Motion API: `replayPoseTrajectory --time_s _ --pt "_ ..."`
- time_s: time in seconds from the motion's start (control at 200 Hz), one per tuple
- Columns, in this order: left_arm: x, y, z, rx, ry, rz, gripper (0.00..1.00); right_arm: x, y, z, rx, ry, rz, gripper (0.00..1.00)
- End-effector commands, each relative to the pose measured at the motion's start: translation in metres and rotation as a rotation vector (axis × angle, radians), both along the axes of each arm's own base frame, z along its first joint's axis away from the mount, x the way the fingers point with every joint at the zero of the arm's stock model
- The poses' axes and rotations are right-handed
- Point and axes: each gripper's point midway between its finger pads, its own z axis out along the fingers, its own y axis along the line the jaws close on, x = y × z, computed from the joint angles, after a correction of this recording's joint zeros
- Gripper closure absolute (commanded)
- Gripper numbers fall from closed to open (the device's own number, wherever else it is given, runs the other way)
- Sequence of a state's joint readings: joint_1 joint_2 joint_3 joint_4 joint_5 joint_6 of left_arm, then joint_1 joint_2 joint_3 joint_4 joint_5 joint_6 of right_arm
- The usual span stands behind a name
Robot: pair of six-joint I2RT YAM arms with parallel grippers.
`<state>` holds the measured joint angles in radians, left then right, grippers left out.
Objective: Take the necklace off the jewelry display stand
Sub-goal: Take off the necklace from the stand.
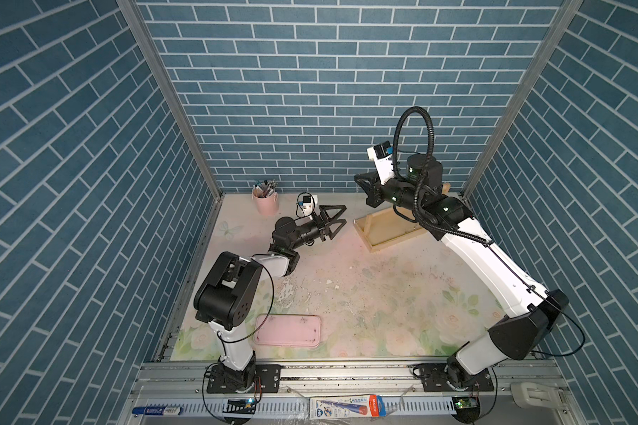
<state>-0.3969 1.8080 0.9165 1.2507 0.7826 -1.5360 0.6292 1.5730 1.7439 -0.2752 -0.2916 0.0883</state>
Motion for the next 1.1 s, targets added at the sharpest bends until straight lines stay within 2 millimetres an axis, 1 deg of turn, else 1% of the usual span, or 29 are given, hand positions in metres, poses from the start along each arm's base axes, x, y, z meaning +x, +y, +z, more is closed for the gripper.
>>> replayPoseTrajectory --time_s 0.0,0.23,0.35,0.445,0.63,0.785,0.965,1.095 --pt "-0.001 0.001 0.005 -0.023 -0.019 -0.006 0.01 -0.001 0.003 0.02 0.02 -0.063 0.008 1.0" --pt "0.003 0.001 -0.004 -0.033 0.025 -0.005 0.01 0.002 0.009 0.02 0.043 -0.059 0.015 1.0" --pt "0.009 0.009 -0.004 -0.044 0.044 0.014 0.01 0.004 0.014 0.02 0.055 -0.055 0.021 1.0" --pt "0.011 0.011 -0.006 -0.048 0.06 0.018 0.01 0.006 0.018 0.02 0.06 -0.052 0.028 1.0" --pt "0.013 0.01 -0.011 -0.058 0.096 0.009 0.01 0.008 0.027 0.019 0.061 -0.05 0.038 1.0" --pt "0.016 0.009 -0.02 -0.067 0.145 0.005 0.01 0.01 0.033 0.018 0.065 -0.053 0.041 1.0" --pt "0.016 0.01 -0.02 -0.073 0.151 0.009 0.01 0.014 0.04 0.015 0.07 -0.049 0.047 1.0" --pt "0.019 0.016 -0.021 -0.075 0.152 0.025 0.01 0.014 0.045 0.014 0.071 -0.045 0.055 1.0"
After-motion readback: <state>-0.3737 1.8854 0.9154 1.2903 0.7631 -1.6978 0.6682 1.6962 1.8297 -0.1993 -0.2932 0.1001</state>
